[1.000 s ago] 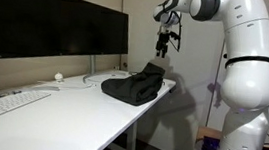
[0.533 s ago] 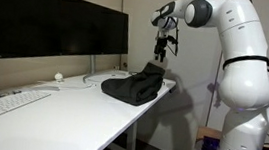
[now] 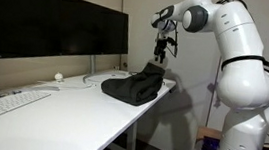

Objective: Fold the black jean, then unfold it

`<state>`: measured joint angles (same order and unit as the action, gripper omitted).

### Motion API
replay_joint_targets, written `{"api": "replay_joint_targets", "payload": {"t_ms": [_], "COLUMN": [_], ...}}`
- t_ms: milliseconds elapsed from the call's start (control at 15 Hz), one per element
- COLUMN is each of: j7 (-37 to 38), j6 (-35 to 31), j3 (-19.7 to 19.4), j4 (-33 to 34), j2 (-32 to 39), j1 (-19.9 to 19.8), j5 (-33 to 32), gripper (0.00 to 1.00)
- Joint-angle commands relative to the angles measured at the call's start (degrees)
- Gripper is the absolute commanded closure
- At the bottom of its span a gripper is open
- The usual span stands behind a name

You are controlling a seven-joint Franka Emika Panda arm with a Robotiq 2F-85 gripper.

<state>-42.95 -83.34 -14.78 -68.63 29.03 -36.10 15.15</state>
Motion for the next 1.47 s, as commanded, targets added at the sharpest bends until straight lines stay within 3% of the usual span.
{"api": "replay_joint_targets", "payload": {"t_ms": [0, 467, 800, 1400], "j7": [0.64, 2.07, 4.61, 7.96], "j6": [3.59, 11.18, 12.82, 12.26], "j3": [2.21, 5.03, 7.14, 5.79], "j4": [3.16, 7.75, 13.1, 17.52], "j2": [2.1, 6.33, 9.73, 13.25], "j1": [-2.43, -6.12, -9.1, -8.94], "j5": [0.73, 4.78, 8.07, 9.88], "gripper": [0.0, 0.0, 0.0, 0.0]}}
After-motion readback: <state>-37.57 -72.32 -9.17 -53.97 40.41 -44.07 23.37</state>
